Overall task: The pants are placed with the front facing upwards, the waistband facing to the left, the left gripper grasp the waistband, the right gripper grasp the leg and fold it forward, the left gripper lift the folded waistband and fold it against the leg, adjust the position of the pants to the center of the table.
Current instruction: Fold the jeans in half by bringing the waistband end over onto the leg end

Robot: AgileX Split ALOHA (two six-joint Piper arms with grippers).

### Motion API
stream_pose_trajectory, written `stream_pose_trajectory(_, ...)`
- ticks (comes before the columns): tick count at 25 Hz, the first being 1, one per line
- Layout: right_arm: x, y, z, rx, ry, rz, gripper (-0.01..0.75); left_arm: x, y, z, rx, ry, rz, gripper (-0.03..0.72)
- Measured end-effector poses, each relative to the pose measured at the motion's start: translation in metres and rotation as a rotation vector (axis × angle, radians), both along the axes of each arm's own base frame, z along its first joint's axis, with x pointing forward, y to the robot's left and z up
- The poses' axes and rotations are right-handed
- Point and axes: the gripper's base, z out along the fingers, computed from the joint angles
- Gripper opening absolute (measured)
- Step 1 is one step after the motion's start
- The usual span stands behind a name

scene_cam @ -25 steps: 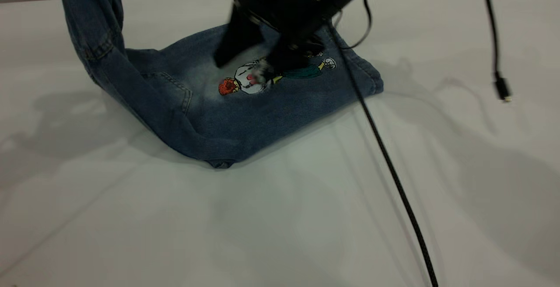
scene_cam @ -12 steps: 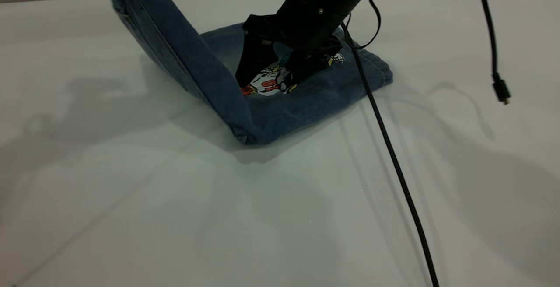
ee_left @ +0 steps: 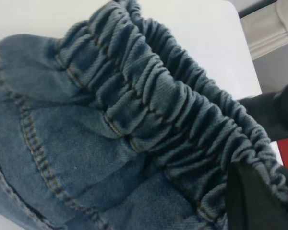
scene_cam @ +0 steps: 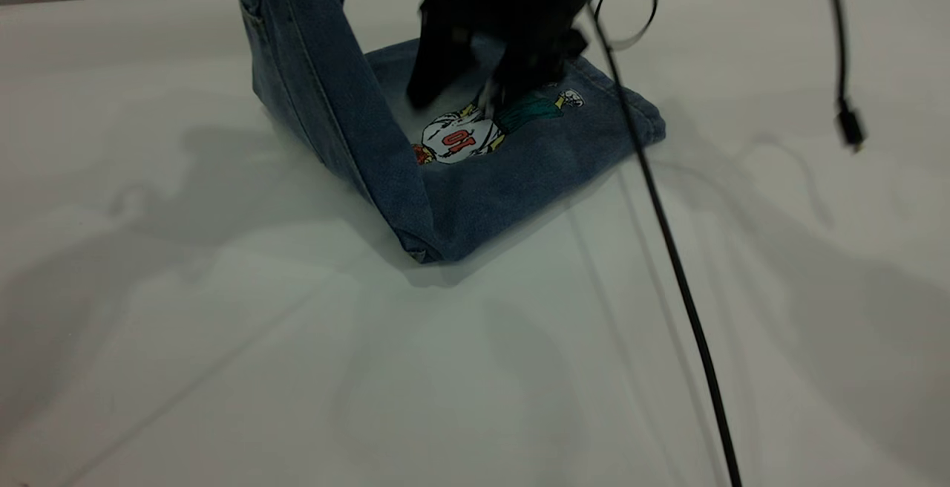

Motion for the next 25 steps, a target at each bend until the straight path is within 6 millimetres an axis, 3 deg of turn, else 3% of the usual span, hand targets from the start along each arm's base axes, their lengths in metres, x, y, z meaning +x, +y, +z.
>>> stream_pose_trajectory(8,0.031,-0.058,0.037,0.025,-0.082,-0.152,0.551,0.001,0.0,-0.003,-0.001,0.013,-0.004,0.083)
stream_pose_trajectory(16,0.047,-0.126,0.087,0.059,-0.149,-0.261,0.551,0.014,-0.031,-0.041,0.04,0.067,-0.02,0.083)
stream_pose_trajectory(25,0.04,-0.132,0.123,0.086,-0.19,-0.236,0.546,0.047,-0.088,-0.098,0.104,0.076,-0.018,0.083)
